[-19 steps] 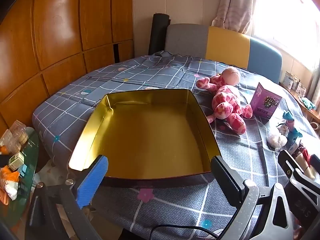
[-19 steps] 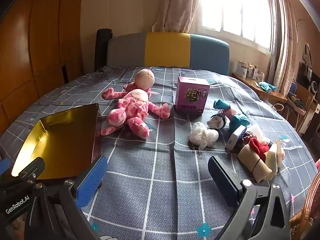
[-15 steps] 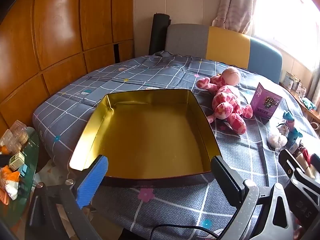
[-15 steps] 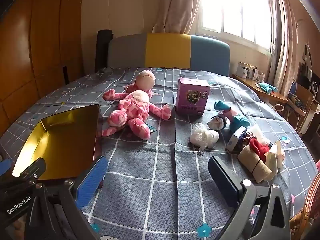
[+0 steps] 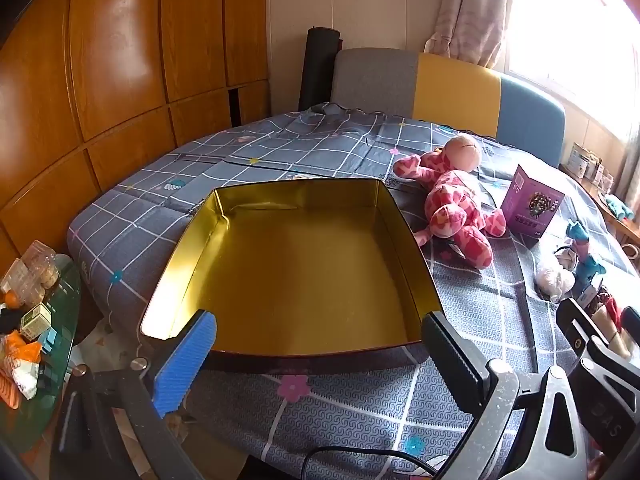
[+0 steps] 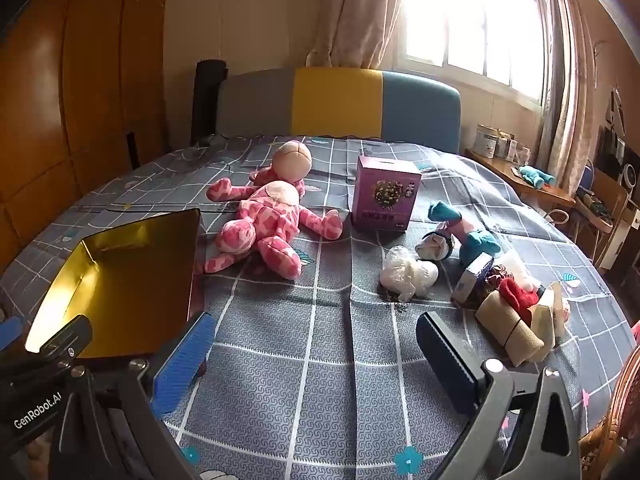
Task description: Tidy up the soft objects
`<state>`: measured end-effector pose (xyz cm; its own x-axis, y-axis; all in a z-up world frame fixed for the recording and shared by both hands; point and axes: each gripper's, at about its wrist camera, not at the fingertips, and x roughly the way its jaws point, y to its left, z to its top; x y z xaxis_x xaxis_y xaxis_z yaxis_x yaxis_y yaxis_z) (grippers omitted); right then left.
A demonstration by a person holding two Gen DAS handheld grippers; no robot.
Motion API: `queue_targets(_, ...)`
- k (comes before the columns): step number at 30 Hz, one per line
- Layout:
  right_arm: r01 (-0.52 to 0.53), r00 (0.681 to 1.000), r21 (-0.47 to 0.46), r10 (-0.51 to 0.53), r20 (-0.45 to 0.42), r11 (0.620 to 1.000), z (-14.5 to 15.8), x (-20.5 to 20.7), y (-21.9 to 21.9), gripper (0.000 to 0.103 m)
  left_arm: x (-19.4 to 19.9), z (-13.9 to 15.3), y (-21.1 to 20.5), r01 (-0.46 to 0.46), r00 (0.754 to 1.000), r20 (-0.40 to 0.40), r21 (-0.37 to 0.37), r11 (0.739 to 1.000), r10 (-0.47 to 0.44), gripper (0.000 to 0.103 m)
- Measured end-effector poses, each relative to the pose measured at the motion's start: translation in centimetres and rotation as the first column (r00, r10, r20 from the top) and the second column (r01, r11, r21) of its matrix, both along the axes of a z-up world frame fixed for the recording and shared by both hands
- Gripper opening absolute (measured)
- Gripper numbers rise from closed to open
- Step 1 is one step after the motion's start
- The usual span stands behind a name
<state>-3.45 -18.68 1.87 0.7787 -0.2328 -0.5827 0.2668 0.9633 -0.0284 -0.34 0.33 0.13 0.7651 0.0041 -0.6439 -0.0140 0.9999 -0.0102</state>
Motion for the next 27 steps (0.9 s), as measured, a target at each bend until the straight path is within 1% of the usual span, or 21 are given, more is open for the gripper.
queue_targets(27,-0.002,1.000,0.005,0.002,-0.001,1.000,-0.21,0.00,-0.08,0.103,-0.10,-0.31,-0.24,-0.001,1.000,-0.009,0.009,1.000,0.001,0.103)
